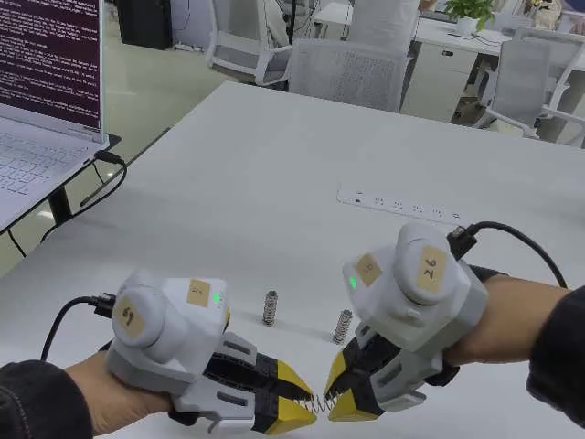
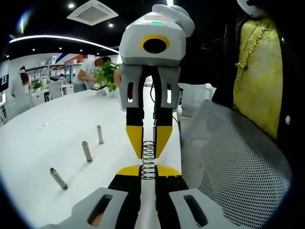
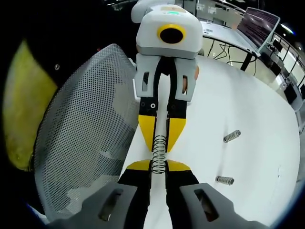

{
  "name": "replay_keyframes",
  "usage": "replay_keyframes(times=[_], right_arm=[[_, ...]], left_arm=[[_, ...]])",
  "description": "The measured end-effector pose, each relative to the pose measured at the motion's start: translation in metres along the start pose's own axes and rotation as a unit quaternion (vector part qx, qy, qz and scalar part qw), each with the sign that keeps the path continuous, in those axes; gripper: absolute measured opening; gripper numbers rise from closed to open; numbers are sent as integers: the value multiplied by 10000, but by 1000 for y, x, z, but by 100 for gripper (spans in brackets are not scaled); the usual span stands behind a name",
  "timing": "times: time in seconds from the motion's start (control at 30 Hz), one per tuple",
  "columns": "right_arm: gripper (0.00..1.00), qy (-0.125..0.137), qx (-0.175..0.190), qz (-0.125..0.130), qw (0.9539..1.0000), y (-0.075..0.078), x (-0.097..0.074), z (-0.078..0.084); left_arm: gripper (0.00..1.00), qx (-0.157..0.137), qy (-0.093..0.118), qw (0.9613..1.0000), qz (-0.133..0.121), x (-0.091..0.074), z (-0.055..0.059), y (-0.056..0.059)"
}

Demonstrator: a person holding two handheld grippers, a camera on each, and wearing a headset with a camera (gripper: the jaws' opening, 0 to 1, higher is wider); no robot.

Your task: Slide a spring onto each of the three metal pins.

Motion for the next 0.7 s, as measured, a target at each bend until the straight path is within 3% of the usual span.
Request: replay_keyframes(times=[0.17, 0.33, 0.7], right_arm=[[7, -267, -110, -42, 9996, -2, 0, 1], [7, -580, -269, -69, 9979, -3, 4, 6], [7, -828, -327, -112, 9960, -5, 5, 12]], left_arm=[[2, 67, -97, 9999, 2, 3, 1, 0], [3, 207, -341, 9992, -9, 8, 5, 0], [6, 271, -618, 9977, -31, 12, 6, -2]])
Point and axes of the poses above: the centre of the closed fingertips' face, and the gripper's own axes: x roughly forward along the fingers, y roughly to its right, z roughly out of its underside, the point moved 1 cm from there along -x, roughly backward along the fingers, and after that the axes turned 14 degrees about z, right-handed, at the moved point
